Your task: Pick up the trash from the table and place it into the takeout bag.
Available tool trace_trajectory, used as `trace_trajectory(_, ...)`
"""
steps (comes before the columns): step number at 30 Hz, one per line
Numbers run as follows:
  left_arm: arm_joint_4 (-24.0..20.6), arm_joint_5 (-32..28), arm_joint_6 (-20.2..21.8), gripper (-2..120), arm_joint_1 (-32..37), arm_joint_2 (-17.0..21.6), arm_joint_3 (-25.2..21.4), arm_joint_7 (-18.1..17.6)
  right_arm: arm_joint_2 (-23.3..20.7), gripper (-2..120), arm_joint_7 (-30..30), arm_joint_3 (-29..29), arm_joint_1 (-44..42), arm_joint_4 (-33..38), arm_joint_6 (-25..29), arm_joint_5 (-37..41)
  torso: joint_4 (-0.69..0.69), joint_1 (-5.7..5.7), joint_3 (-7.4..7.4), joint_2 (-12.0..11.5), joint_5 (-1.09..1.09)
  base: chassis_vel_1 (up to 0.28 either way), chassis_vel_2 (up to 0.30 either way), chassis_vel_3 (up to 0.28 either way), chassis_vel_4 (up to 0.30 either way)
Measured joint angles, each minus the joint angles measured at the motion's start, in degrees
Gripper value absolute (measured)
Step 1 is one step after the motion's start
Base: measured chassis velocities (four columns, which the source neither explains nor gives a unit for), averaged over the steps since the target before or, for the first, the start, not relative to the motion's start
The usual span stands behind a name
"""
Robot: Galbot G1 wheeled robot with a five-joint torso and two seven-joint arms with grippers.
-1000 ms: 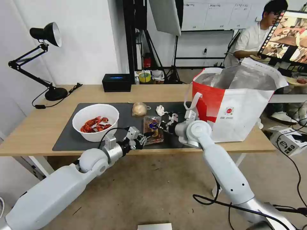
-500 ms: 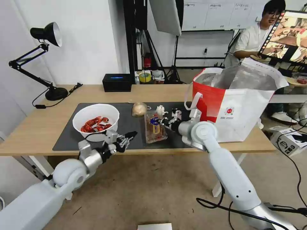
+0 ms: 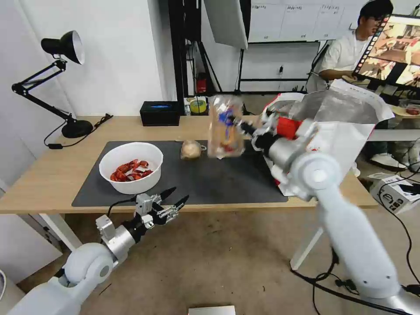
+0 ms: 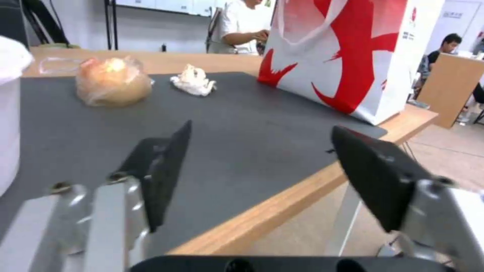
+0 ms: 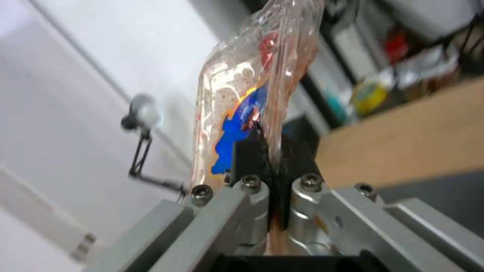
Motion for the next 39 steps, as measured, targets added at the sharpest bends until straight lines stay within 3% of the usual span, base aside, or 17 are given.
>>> trace_trajectory(3, -0.24, 0.14, 0.06, 88, 0.44, -0.18, -0.26, 0.00, -1.41, 0, 0.32, 0.71, 0.45, 0.34, 0.94, -0.48, 0.00, 0.00, 0.00, 0.00, 0.01, 0.000, 0.000, 0.000, 0.000)
trace_trajectory(4, -0.53, 0.48, 0.14, 98, 0.97, -0.60, -0.57, -0.06, -4.22, 0, 0.07, 2.28, 1.37, 0.03, 3.23, -2.34, -0.01, 0.00, 0.00, 0.00, 0.01, 0.000, 0.000, 0.000, 0.000)
trace_trajectory(7, -0.77, 1.24, 0.52, 100, 1.06, -1.19, -0.59, -0.23, -7.45, 0, -0.53, 4.14, 3.18, -2.78, 6.01, -3.95, -0.01, 0.00, 0.01, 0.00, 0.01, 0.000, 0.000, 0.000, 0.000)
trace_trajectory(17, -1.60, 1.76, 0.72, 100, 2.09, -2.09, -1.43, -0.44, -12.42, 0, -0.80, 4.36, 7.78, -13.62, 7.83, -10.93, 0.00, 0.01, 0.01, 0.00, 0.00, 0.000, 0.000, 0.000, 0.000)
trace_trajectory(29, -2.13, 1.69, 0.91, 100, 2.27, -2.36, -1.40, -0.58, -12.47, 0, -3.24, 1.88, 7.24, -19.65, 7.54, -19.38, 0.00, 0.01, 0.01, 0.00, 0.00, 0.000, 0.000, 0.000, 0.000)
trace_trajectory(39, -1.60, 1.64, 1.13, 100, 1.17, -2.64, -0.04, -0.73, -11.04, 0, -4.00, 1.86, 4.79, -20.71, 7.43, -19.81, 0.00, 0.01, 0.01, 0.00, -0.01, 0.000, 0.000, 0.000, 0.000)
